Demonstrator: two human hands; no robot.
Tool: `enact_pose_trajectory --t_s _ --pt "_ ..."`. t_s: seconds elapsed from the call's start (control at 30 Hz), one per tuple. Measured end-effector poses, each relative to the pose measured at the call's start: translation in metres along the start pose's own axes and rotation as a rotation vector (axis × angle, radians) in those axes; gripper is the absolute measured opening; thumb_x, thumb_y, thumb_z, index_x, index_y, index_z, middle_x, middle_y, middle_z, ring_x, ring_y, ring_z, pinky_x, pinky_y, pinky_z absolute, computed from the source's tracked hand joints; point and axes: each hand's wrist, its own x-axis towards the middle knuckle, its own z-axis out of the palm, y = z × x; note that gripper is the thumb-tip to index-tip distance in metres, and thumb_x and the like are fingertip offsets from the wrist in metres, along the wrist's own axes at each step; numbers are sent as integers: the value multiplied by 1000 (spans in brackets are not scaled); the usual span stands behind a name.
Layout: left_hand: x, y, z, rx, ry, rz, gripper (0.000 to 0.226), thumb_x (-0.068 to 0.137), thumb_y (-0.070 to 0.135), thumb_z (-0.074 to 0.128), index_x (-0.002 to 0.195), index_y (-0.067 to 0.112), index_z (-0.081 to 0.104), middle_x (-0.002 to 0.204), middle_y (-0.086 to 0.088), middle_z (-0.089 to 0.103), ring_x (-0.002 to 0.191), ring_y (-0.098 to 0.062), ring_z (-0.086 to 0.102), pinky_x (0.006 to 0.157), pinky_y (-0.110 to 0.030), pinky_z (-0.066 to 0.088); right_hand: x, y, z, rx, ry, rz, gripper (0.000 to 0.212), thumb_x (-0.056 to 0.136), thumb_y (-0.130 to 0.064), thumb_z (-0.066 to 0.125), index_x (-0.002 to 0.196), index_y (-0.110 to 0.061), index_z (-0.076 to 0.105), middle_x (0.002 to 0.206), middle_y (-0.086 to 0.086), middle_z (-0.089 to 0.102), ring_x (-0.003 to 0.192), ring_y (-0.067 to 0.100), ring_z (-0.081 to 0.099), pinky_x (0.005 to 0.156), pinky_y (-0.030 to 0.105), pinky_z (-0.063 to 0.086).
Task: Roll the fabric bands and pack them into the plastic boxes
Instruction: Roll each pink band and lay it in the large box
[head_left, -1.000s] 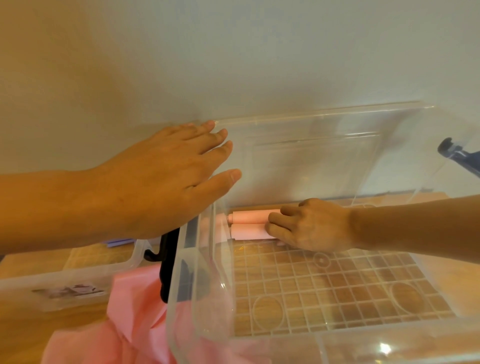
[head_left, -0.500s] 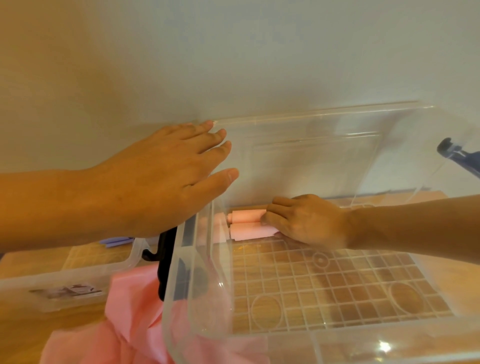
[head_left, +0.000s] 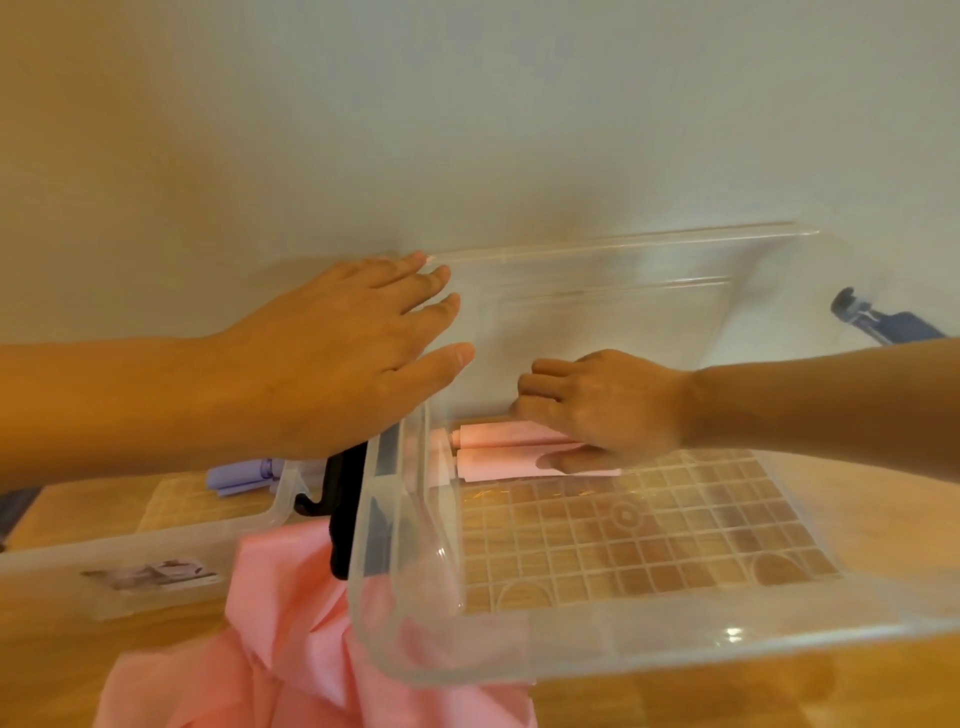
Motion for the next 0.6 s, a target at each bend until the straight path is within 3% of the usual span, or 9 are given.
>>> enact_pose_trajectory --t_s 0.17,0.27,0.37,0.43,0.6 --pt "0 2 -4 -26 13 -40 110 67 78 -21 160 28 9 168 7 -6 154 -9 -11 125 -32 -3 0 -2 -36 13 6 187 55 102 -56 39 137 -15 51 119 4 60 107 22 54 55 40 55" --pt "0 2 -7 32 75 -36 116 70 82 -29 160 25 16 169 1 1 155 -14 -5 126 -37 2 4 -13 -60 29 -1 325 64 103 -62 31 147 -17 43 130 4 58 116 22 53 78 42 56" --pt "-6 7 -10 23 112 -52 106 77 77 -18 159 21 20 169 -2 6 156 -18 -1 126 -37 1 10 -30 -88 67 11 445 78 97 -70 16 152 -19 39 141 6 55 122 25 52 97 40 49" --pt "-15 14 -15 9 133 -72 104 78 75 -14 159 21 21 169 -3 7 156 -19 0 126 -38 2 13 -43 -106 69 26 520 78 98 -70 17 155 -20 35 149 6 51 130 27 50 106 42 44" --pt "-63 29 -23 -65 206 -137 101 81 74 -11 159 19 22 169 -5 10 156 -21 3 125 -39 7 19 -84 -158 115 53 725 73 98 -69 16 161 -32 22 166 4 31 152 24 27 125 42 11"
